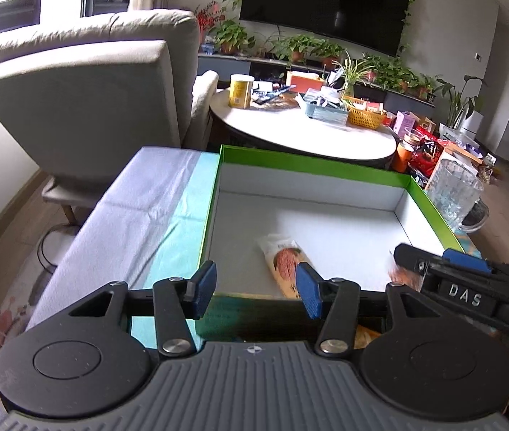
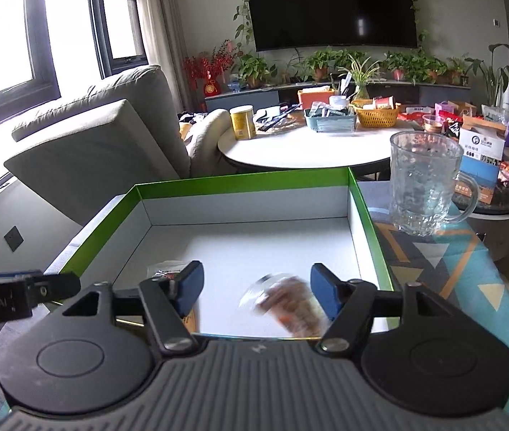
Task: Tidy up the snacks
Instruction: 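Grasp the red-and-white jerky pouch with the left tool while the right tool grasps a dark red pack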
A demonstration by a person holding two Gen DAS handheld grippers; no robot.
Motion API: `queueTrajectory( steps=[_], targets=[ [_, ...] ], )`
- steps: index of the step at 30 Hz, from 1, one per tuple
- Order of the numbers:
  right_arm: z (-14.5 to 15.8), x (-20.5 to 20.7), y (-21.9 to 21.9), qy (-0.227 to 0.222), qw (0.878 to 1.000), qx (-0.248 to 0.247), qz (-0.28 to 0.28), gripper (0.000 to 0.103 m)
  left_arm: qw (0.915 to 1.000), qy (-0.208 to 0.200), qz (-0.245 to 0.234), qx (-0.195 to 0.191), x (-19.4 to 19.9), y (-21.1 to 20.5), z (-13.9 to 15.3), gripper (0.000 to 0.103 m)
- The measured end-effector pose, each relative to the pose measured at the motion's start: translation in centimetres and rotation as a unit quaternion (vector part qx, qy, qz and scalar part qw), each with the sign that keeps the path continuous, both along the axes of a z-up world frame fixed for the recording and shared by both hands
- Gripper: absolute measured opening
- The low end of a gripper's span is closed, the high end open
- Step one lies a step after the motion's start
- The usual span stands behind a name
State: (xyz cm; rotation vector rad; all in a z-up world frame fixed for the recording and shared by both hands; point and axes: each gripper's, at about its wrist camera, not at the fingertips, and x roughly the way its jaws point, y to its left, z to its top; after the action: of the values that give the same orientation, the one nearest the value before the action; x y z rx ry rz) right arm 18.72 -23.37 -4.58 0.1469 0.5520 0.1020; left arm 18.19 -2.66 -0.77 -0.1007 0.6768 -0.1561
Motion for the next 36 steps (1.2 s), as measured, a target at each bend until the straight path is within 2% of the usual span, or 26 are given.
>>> queueTrajectory(
  steps=[5, 8, 15, 19, 25, 29, 36],
  targets=[
    [0.5, -1.4, -0.7, -0.012, 1.0, -0.001, -0.002, 0.055, 0.9998, 0.008, 0.009, 0.013, -1.2, 0.8, -0.3, 0.047],
    [0.9, -2.7, -1.3, -0.02, 1.0, 0.01, -0.004, 0.055, 0.9996, 0.014, 0.018, 0.02, -2.1, 1.8, -0.6, 0.053],
    [1.6, -4.0, -1.2, -0.029, 0.999, 0.015, 0.0, 0.055, 0.996, 0.077, 0.03, 0.035, -3.8, 3.3, -2.9, 0.053],
    [1.8, -5.1, -1.0, -0.034, 0.999, 0.012, 0.007, 0.055, 0.9937, 0.099, 0.029, 0.043, -4.7, 3.5, -3.9, 0.053],
    [1.4, -6.3, -1.1, -0.025, 1.0, 0.009, 0.005, 0.055, 0.9904, 0.127, 0.049, 0.023, -4.2, 3.8, -5.1, 0.054],
    [1.2, -6.8, -1.0, -0.019, 1.0, 0.005, 0.004, 0.055, 0.9898, 0.122, 0.065, 0.033, -3.7, 3.4, -5.3, 0.058],
    [0.8, -7.3, -0.8, -0.01, 1.0, 0.001, 0.004, 0.055, 0.9886, 0.128, 0.08, 0.007, -3.3, 4.1, -5.1, 0.059]
  ],
)
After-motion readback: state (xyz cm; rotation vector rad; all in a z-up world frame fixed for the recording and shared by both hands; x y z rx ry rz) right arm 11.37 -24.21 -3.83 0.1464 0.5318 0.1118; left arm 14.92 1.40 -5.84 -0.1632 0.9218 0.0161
